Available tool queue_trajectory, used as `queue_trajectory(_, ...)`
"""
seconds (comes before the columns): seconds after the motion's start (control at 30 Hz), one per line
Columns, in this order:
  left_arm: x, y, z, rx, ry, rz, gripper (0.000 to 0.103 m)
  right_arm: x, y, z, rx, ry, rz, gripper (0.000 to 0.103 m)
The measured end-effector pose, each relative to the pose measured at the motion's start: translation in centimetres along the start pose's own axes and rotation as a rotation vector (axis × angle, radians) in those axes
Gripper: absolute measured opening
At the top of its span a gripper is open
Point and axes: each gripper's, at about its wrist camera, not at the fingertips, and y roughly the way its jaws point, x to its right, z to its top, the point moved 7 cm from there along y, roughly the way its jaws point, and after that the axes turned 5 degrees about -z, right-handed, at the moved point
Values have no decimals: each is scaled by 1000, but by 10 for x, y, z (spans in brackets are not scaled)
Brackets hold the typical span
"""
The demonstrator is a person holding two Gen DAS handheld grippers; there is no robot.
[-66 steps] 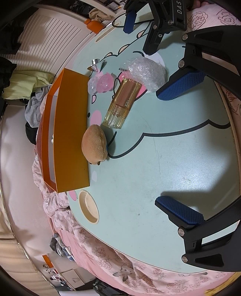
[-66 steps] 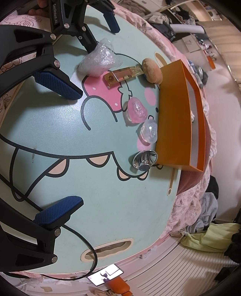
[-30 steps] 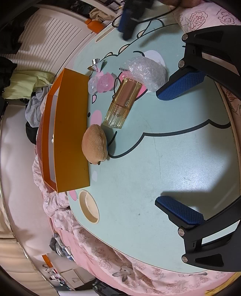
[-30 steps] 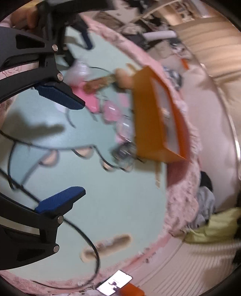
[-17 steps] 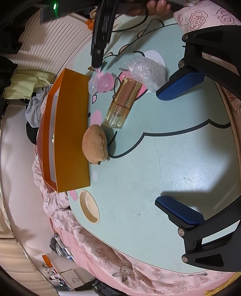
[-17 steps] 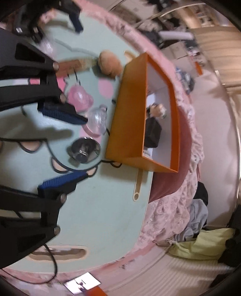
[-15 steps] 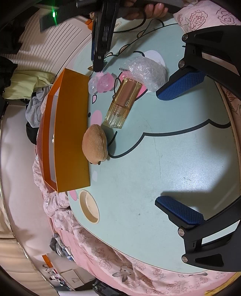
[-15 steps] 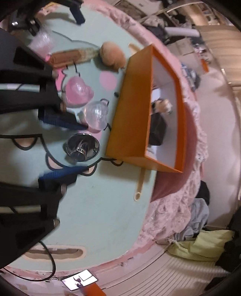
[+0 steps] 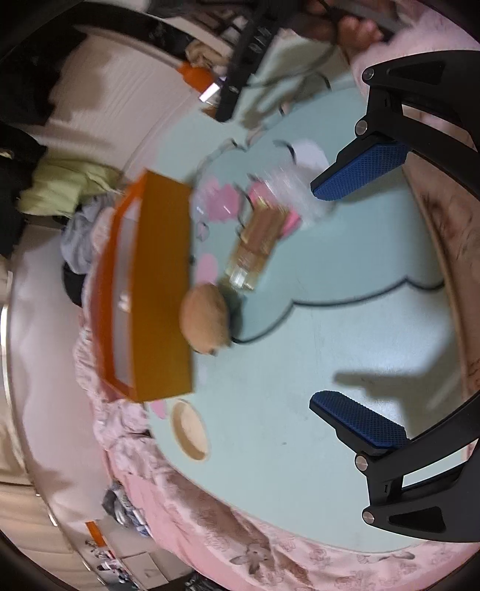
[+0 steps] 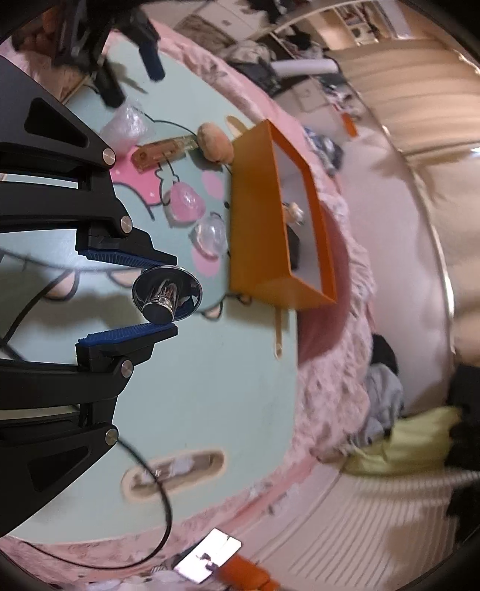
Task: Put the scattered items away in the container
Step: 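Grasp the clear bubble-wrap bundle with the left gripper while the right gripper grasps the silver round item, then lower the bubble-wrap into the orange box with the left gripper while the right gripper releases the silver item inside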
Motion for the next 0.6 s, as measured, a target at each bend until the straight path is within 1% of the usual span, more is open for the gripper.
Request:
queue_trajectory(0.1,17,-13,11,49,26,-58,103,4,-4,4,18,28,6,28)
queue_trajectory(0.17,28,-12,14,46,59,-79,103,6,-4,5,23,37,2,28)
queue_trajectory(0.2,33,-10,16,44,78,-81,103,5,-4,4,25,34,5,28)
queue_trajectory(0.27,40,-2,17,31,114,-63,103,5,-2,3,17,33,7,28)
queue_trajectory(0.3,44,3,18,20,134,-55,97,5,-1,2,13,32,13,28)
queue_trajectory(0.33,47,8,18,6,149,-55,85,5,-1,2,12,33,13,28)
queue_trajectory(0.37,50,13,16,-12,157,-57,77,5,-1,2,14,34,11,28)
queue_trajectory(0.43,52,33,10,-115,156,-73,40,7,-3,3,22,37,11,28)
queue_trajectory(0.47,51,41,5,-168,146,-81,33,8,-4,4,26,37,9,28)
queue_trajectory(0.5,52,38,5,-148,154,-81,34,8,-5,4,28,36,9,28)
queue_trajectory(0.53,53,35,4,-144,155,-95,33,8,-7,5,32,34,8,28)
queue_trajectory(0.57,54,29,4,-137,147,-122,33,7,-9,6,38,28,7,28)
queue_trajectory(0.6,53,19,8,-110,131,-158,33,5,-10,8,40,21,14,28)
